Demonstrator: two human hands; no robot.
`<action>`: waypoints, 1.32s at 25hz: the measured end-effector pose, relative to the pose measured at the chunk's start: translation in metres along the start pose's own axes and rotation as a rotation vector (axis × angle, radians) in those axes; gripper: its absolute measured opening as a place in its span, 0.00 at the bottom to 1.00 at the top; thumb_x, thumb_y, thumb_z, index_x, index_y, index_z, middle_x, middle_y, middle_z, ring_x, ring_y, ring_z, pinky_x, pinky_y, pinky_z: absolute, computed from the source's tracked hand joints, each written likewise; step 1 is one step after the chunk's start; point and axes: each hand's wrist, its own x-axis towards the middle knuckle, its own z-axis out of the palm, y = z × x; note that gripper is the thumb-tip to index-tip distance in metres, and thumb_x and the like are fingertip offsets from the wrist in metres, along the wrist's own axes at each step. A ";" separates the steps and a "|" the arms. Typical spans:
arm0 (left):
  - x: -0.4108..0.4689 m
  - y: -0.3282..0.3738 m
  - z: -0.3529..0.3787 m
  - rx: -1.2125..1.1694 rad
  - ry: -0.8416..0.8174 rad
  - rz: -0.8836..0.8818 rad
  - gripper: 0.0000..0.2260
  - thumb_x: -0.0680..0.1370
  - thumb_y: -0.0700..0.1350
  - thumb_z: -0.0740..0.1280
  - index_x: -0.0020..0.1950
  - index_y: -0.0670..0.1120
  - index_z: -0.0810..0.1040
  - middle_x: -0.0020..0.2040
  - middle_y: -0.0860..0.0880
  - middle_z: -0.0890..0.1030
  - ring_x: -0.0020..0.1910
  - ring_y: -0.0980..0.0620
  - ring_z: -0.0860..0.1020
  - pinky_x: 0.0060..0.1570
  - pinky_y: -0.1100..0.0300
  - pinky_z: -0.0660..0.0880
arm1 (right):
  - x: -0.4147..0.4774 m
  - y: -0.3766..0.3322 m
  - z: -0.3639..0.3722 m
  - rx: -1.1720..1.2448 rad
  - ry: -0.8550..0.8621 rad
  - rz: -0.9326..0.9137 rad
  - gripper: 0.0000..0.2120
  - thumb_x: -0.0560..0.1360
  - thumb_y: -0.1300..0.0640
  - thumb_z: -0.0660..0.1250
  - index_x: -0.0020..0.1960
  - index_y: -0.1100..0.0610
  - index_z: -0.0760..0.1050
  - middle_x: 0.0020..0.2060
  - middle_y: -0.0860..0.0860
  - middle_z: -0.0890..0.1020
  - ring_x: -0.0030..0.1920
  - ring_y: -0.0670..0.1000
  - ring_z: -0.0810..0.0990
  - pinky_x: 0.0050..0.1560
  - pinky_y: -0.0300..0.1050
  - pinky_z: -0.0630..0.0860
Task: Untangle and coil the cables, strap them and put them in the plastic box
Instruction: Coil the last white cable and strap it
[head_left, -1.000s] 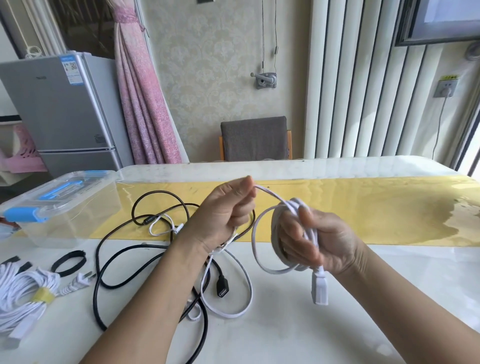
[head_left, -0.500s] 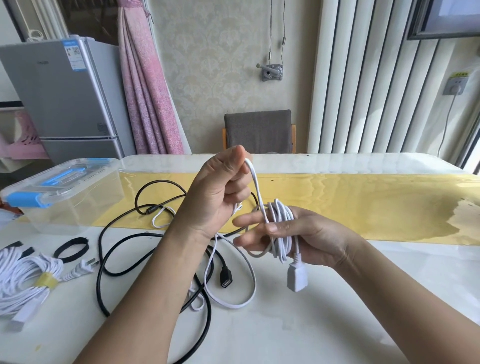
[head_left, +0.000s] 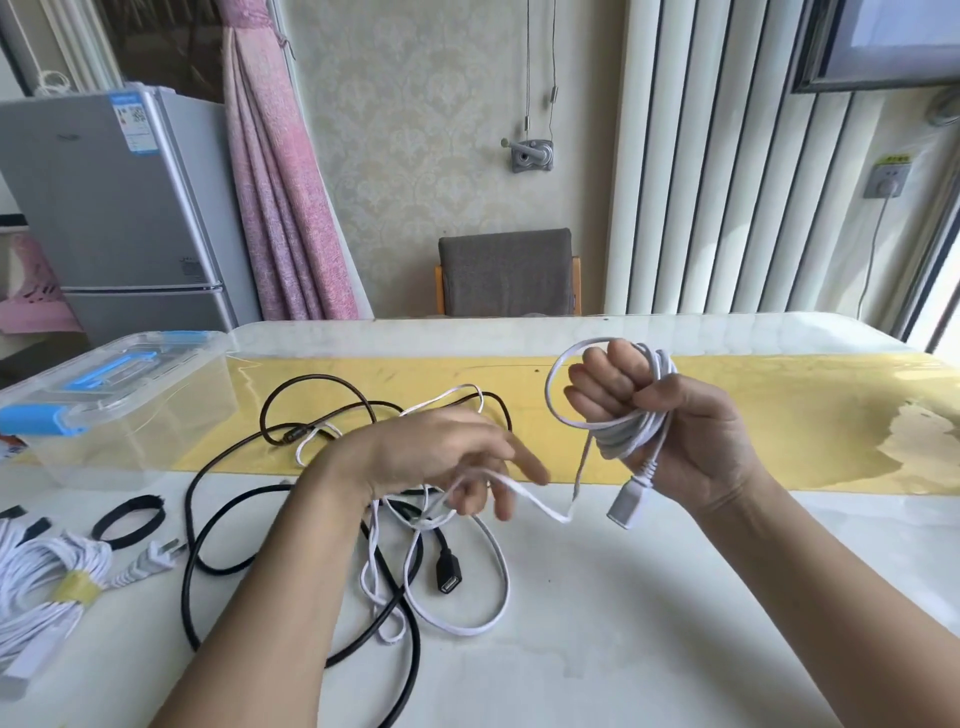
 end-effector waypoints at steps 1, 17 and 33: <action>0.005 0.002 0.009 -0.057 -0.041 -0.010 0.17 0.77 0.53 0.62 0.58 0.42 0.78 0.38 0.43 0.81 0.26 0.53 0.72 0.27 0.65 0.68 | -0.001 -0.002 -0.002 -0.032 0.028 -0.019 0.21 0.66 0.74 0.44 0.51 0.70 0.71 0.53 0.65 0.77 0.56 0.62 0.75 0.61 0.51 0.69; 0.038 0.007 0.031 -0.684 0.265 0.273 0.07 0.74 0.41 0.60 0.36 0.46 0.73 0.29 0.53 0.61 0.25 0.56 0.58 0.25 0.66 0.55 | -0.015 -0.005 -0.007 -0.138 -0.067 0.206 0.16 0.72 0.73 0.55 0.58 0.73 0.72 0.56 0.69 0.77 0.62 0.66 0.74 0.68 0.58 0.65; 0.002 0.020 0.007 -0.945 -0.062 0.613 0.13 0.72 0.43 0.65 0.31 0.49 0.65 0.23 0.52 0.69 0.23 0.56 0.72 0.30 0.63 0.76 | -0.005 -0.018 -0.022 0.007 0.385 -0.089 0.20 0.76 0.72 0.51 0.68 0.73 0.65 0.67 0.68 0.69 0.69 0.65 0.67 0.73 0.56 0.60</action>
